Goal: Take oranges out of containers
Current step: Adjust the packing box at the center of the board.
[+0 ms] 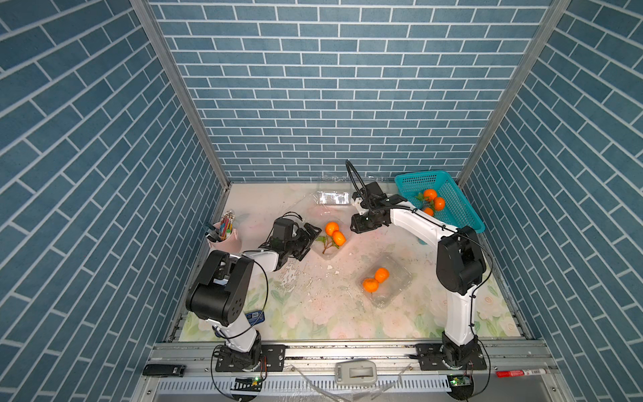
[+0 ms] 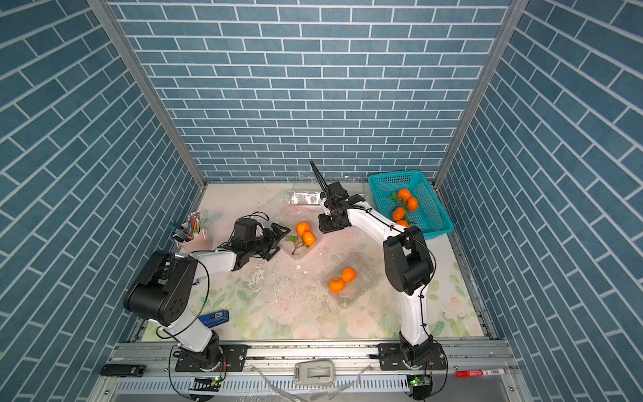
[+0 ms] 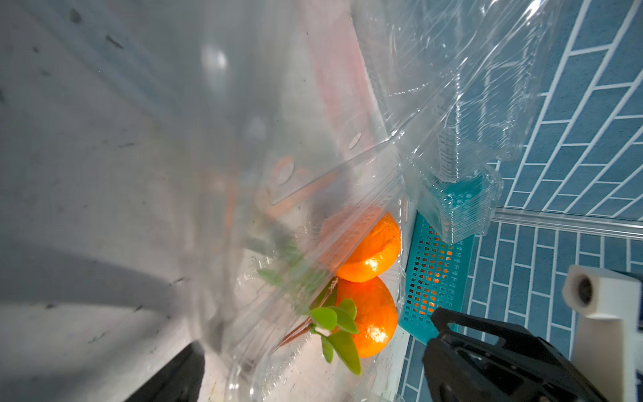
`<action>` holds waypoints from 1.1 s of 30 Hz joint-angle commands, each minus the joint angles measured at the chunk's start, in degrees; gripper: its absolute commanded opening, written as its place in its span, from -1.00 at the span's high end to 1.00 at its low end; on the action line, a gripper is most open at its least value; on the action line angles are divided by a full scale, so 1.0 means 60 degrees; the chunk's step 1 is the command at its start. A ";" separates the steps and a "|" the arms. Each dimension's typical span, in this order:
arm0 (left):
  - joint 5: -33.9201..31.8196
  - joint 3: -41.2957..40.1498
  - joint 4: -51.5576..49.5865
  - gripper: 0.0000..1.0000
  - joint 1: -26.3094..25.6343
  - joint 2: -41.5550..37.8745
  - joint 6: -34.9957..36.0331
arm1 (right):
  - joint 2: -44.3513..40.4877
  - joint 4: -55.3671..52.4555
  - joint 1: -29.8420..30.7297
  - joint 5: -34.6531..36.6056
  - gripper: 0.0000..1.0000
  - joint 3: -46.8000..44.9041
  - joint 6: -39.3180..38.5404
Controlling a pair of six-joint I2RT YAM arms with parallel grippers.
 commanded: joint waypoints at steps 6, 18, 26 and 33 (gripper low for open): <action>0.0219 0.0146 -0.0334 -0.98 0.0009 -0.0107 0.0332 | 0.1156 0.0092 0.0151 -0.0314 0.11 0.1028 -0.0426; 0.0313 -0.0202 -0.0206 -0.99 0.0024 -0.0318 0.0456 | 0.2213 0.0255 0.0469 -0.0157 0.26 0.1544 -0.0349; 0.0437 -0.0189 -0.0023 -0.99 0.0053 -0.0064 0.0456 | 0.2454 -0.0007 0.0703 0.0075 0.38 0.1792 -0.0568; 0.0262 -0.0232 -0.0143 -0.99 0.0053 -0.0263 0.0456 | 0.1324 0.0620 0.0990 0.0681 0.54 0.0557 -0.0609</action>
